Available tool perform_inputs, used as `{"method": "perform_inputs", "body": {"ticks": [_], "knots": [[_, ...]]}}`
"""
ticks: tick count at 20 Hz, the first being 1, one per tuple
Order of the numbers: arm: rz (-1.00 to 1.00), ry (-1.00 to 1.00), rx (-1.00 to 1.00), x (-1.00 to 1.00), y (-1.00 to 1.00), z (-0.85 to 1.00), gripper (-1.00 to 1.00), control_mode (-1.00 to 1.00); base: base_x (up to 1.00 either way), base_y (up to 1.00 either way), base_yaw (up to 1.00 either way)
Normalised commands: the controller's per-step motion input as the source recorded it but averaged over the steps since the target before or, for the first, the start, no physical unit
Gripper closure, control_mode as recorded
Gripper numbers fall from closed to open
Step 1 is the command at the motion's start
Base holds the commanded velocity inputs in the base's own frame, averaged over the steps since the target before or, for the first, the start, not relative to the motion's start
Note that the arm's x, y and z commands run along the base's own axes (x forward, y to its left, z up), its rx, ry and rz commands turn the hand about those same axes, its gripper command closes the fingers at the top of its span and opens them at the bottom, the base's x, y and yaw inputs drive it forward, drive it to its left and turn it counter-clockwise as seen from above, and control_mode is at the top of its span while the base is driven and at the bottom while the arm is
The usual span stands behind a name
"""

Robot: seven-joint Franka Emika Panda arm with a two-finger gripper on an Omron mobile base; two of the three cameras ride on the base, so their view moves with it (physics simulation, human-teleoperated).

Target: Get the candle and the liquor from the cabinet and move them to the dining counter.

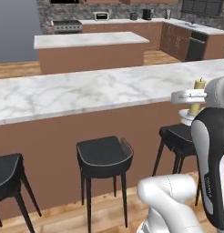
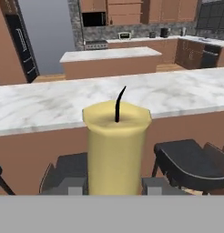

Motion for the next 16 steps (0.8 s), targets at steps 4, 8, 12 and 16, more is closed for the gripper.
{"method": "perform_inputs", "body": {"ticks": [4,8,12,16], "knots": [[0.00,0.00,0.00,0.00,0.00,0.00,1.00,1.00,0.46,0.99,-0.03],[0.00,0.00,0.00,0.00,0.00,0.00,1.00,1.00,0.43,0.59,0.02],[0.00,0.00,0.00,0.00,0.00,0.00,1.00,1.00,0.53,0.36,0.08],[0.00,0.00,0.00,0.00,0.00,0.00,1.00,1.00,0.73,0.24,0.10]]}}
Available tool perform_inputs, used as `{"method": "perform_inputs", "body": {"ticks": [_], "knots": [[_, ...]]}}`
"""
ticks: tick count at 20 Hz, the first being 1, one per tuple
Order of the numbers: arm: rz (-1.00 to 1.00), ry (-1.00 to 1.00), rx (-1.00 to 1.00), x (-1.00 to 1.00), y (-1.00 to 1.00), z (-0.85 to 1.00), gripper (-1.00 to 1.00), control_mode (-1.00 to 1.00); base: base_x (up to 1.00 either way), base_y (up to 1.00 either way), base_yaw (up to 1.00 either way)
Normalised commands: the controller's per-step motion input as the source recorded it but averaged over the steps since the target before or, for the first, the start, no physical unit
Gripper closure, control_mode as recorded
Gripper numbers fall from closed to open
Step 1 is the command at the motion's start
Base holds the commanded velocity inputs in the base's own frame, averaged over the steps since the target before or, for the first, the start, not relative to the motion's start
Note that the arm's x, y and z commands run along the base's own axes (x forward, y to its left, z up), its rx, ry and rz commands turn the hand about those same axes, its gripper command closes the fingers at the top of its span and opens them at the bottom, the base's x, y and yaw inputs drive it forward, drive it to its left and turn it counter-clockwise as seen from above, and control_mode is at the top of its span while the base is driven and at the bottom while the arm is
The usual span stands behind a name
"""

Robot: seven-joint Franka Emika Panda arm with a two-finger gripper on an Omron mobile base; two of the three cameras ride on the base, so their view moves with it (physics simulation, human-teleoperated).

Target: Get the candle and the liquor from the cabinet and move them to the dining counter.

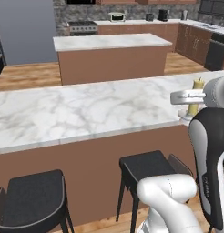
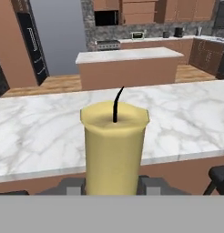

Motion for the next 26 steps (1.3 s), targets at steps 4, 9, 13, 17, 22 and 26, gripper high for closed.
{"method": "perform_inputs", "body": {"ticks": [4,9,13,17,22,26], "knots": [[0.00,0.00,0.00,0.00,0.00,0.00,1.00,1.00,0.74,0.15,0.10],[0.00,0.00,0.00,0.00,0.00,0.00,1.00,1.00,0.40,0.10,0.02],[0.02,0.00,0.01,0.17,-0.05,0.00,1.00,-1.00,0.00,0.00,0.00],[0.22,0.00,0.00,0.87,-0.05,-0.13,1.00,-1.00,0.00,0.00,0.00],[0.33,0.00,0.00,0.88,-0.02,-0.44,1.00,-1.00,0.00,0.00,0.00],[0.31,0.00,0.00,0.78,-0.01,-0.54,1.00,-1.00,0.00,0.00,0.00]]}}
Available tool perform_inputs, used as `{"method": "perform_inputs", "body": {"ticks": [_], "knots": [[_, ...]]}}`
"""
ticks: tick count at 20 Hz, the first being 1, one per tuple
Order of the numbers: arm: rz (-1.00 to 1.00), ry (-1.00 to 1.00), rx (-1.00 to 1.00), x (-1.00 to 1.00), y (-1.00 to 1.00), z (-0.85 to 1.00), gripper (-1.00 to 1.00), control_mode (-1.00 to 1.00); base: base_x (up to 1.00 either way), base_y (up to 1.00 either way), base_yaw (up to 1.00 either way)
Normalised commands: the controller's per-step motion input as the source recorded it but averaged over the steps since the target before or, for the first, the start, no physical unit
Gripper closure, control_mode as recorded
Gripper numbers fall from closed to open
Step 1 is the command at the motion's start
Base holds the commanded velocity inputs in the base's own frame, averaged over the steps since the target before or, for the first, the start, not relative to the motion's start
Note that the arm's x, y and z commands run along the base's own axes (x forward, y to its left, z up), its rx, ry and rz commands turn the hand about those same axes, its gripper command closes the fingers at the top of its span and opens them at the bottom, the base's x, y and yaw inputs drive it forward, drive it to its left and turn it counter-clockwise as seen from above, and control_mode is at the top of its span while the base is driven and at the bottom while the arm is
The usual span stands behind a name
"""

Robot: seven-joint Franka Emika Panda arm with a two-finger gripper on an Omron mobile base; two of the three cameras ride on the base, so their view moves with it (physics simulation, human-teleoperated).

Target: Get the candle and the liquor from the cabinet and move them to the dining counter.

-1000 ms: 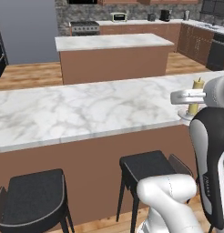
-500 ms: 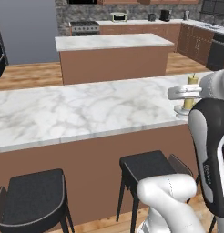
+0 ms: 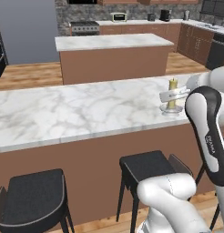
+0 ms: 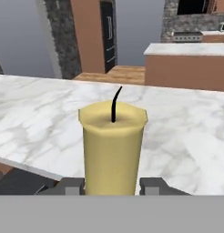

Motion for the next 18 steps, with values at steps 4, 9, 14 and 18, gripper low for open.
{"method": "perform_inputs", "body": {"ticks": [4,9,14,18], "knots": [[0.33,0.00,0.00,0.74,-0.07,-0.60,1.00,-1.00,0.00,0.00,0.00],[0.29,0.00,0.00,0.61,-0.10,-0.19,1.00,-1.00,0.00,0.00,0.00],[0.21,0.00,0.00,0.48,-0.15,0.00,1.00,-1.00,0.00,0.00,0.00],[0.16,0.00,0.02,0.53,-0.15,0.00,1.00,-1.00,0.00,0.00,0.00]]}}
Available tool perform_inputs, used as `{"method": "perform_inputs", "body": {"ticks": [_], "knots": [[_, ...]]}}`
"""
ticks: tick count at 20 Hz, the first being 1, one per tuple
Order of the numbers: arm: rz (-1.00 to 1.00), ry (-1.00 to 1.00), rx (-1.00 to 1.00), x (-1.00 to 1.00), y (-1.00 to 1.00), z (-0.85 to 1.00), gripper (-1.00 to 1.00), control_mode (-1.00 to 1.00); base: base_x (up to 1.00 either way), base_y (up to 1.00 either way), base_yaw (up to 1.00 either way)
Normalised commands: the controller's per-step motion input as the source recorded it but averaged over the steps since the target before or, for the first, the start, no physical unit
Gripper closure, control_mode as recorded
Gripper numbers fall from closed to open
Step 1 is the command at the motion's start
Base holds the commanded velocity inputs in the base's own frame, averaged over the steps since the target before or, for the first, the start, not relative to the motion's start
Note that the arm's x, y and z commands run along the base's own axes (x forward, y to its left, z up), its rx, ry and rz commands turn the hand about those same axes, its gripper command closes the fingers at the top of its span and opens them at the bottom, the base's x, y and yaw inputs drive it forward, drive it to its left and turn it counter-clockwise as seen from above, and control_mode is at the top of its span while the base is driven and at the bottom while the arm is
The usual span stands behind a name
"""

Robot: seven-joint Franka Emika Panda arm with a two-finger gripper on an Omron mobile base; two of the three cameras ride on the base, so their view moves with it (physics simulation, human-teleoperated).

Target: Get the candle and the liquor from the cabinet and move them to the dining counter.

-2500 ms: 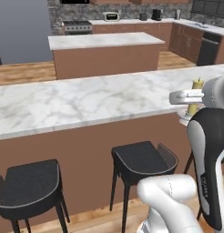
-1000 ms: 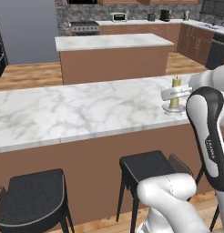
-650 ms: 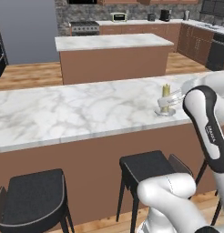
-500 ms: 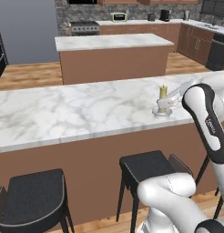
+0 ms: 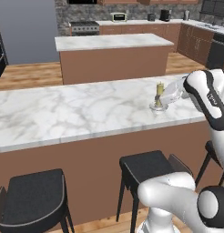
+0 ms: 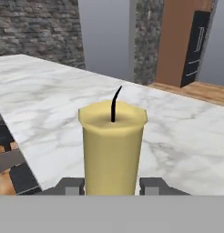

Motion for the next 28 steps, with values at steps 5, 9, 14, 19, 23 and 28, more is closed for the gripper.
{"method": "perform_inputs", "body": {"ticks": [5,9,14,19,23,28], "knots": [[0.12,0.00,0.02,0.49,-0.06,0.00,1.00,-1.00,0.00,0.00,0.00],[0.11,0.00,0.04,0.46,0.00,-0.05,1.00,-1.00,0.00,0.00,0.00],[0.05,0.00,0.01,0.39,0.00,-0.20,1.00,-1.00,0.00,0.00,0.00],[0.01,0.00,0.00,0.31,0.01,-0.38,1.00,-1.00,0.00,0.00,0.00],[0.00,0.00,0.00,0.15,0.13,-0.33,1.00,-1.00,0.00,0.00,0.00],[0.00,0.00,0.00,0.10,0.10,-0.33,1.00,-1.00,0.00,0.00,0.00]]}}
